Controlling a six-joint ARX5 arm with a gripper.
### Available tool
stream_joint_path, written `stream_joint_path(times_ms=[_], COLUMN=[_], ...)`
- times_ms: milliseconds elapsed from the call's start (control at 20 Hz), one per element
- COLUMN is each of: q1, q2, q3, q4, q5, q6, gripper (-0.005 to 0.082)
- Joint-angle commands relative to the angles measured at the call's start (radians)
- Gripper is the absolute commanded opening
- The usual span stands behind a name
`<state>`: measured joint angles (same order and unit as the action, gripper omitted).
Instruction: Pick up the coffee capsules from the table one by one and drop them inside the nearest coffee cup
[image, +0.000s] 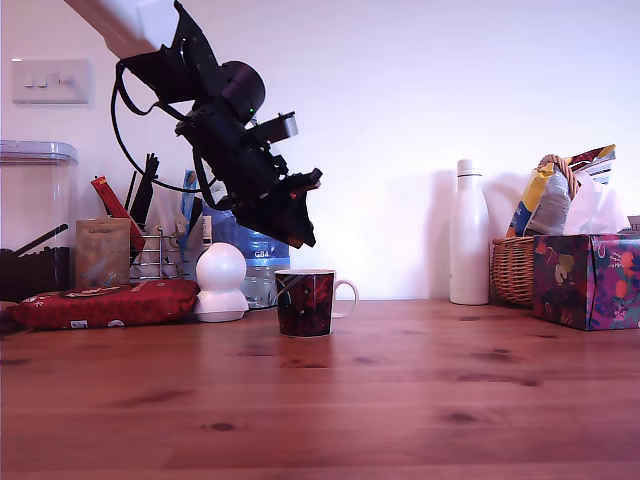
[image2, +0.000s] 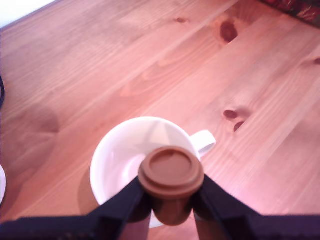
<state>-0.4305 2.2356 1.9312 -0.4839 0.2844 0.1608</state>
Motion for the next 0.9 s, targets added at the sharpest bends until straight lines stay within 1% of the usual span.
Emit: stream_joint_path(times_ms=[0,450,500,550,600,650,700,750,800,850], q1=[-0.011,-0.004,-0.003,-0.003,-0.002,0.0,0.0,0.002,0.003,0.003], q2=[0.035,0.035,0.035,0.035,0.035,0.035,0.035,0.035,0.035,0.035], q3=[0.003,0.003,0.003,0.003,0.003,0.003,0.003,0.003,0.003,0.003], q4=[-0.003,0.002,0.006,0.008,0.011,0.014,0.019,0.019,0.019,0.019], q5=[-0.014,-0.025,-0.027,-0.034,-0.034,-0.033,-0.037,-0.043,-0.043,-0.042], q6=[0.009,0.005,0.005,0.004,0.004,0.004,-0.006,-0.001,0.003,0.004], gripper=[0.0074,0.0075,0.0079,0.0114,0.0243,0.0474,0.0692,0.0806,0.0778,0.0778])
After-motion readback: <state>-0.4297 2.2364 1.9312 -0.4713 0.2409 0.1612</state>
